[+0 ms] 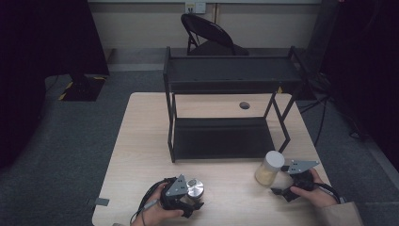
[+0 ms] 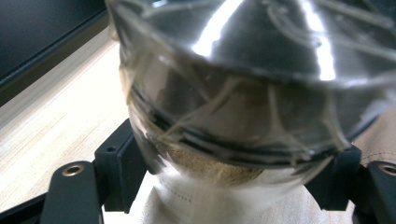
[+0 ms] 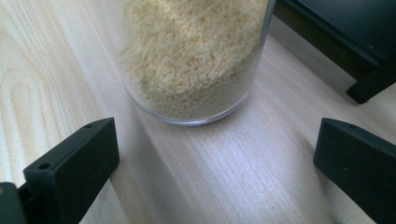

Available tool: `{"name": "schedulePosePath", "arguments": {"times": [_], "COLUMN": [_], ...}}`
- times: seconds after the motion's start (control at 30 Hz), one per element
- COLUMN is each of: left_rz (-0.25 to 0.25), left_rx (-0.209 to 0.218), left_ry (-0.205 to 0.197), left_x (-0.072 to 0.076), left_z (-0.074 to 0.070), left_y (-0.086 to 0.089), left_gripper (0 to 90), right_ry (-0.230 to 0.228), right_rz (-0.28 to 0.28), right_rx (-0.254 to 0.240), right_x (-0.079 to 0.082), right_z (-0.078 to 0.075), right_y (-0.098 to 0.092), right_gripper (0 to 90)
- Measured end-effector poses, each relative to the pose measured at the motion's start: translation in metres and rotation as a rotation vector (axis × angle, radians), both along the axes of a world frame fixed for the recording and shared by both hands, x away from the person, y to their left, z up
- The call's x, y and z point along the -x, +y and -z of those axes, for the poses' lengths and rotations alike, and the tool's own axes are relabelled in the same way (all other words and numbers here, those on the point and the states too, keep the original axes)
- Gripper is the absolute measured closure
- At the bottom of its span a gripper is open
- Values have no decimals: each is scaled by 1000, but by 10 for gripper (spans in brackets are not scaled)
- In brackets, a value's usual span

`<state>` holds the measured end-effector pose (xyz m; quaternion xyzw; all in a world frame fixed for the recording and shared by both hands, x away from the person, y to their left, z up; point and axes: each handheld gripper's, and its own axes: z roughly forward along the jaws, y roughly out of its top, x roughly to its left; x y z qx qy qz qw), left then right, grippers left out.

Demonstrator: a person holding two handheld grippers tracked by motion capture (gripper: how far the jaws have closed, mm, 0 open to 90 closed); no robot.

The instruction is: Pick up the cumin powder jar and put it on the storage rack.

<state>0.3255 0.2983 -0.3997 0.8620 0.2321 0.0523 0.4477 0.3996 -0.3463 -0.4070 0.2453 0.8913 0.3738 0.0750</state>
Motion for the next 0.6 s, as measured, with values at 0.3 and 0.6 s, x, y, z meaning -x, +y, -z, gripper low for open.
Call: {"name": "schedulePosePath", "arguments": {"times": [0.3,0.6], "left_rz": [-2,-4], "left_rx": [-11,-16], "left_ry": [-10,-9], "left_x": [1,2], "left_z": [-1,-3], "left_y": [-1,-3], "left_gripper": [292,296], "right_ry": [0,-1], "right_rz": [0,3], "right_rx": [0,-2], "right_x": [0,0], "right_z": [0,0], "right_y": [0,1], "right_gripper": [0,0]}}
